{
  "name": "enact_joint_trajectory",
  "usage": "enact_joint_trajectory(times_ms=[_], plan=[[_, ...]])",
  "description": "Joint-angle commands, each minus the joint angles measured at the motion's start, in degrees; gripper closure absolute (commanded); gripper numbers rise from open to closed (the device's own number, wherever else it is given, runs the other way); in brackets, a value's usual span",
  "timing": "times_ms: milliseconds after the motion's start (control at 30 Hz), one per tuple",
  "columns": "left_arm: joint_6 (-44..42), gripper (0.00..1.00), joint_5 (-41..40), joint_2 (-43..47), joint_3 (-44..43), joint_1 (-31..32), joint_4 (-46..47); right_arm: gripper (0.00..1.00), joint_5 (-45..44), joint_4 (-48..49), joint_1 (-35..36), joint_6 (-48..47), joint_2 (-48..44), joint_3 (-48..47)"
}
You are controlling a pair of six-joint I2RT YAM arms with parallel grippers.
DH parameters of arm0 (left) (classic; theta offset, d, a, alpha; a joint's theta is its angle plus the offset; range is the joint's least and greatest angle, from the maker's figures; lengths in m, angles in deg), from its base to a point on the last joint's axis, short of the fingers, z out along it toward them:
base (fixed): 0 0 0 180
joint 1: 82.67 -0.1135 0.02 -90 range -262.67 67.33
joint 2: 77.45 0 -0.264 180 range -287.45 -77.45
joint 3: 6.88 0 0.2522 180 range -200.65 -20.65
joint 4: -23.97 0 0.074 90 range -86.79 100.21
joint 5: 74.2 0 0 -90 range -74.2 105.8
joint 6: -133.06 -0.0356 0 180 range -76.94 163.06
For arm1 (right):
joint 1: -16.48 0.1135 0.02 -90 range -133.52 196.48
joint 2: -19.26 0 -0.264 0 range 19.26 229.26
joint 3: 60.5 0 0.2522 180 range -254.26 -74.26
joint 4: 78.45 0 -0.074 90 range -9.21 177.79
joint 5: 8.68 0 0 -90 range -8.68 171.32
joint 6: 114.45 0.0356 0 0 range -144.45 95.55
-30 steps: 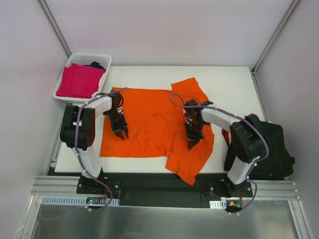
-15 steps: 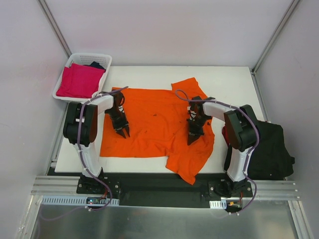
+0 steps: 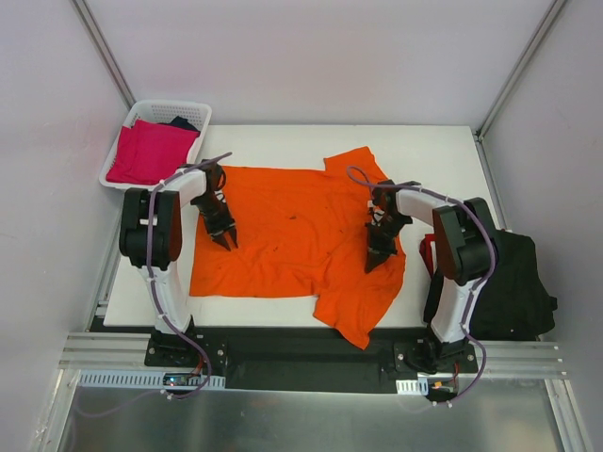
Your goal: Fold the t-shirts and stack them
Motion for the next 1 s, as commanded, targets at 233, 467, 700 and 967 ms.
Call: enact_joint_trajectory(times_ms=[233, 467, 700, 967], plan=[[-2.1, 0.74, -2.3, -0.9, -2.2, -2.6, -3.2, 0.99, -5.8, -8.5, -1.7, -4.1, -8.5, 5.4], [-2.0, 0.74, -1.9, -0.6, -2.6, -2.9, -3.3, 0.99, -15.5, -8.6, -3.1, -2.1, -12.8, 8.3], [0.1, 0.74, 0.4, 4.1, -2.5, -2.2, -2.0, 0.99, -27.8, 0.9, 0.0, -0.7, -28.2, 9.0], [3.4, 0.74, 2.1, 7.0, -5.7, 1.5, 0.0, 0.99, -29.8, 11.4, 4.3, 0.6, -30.0, 14.6]])
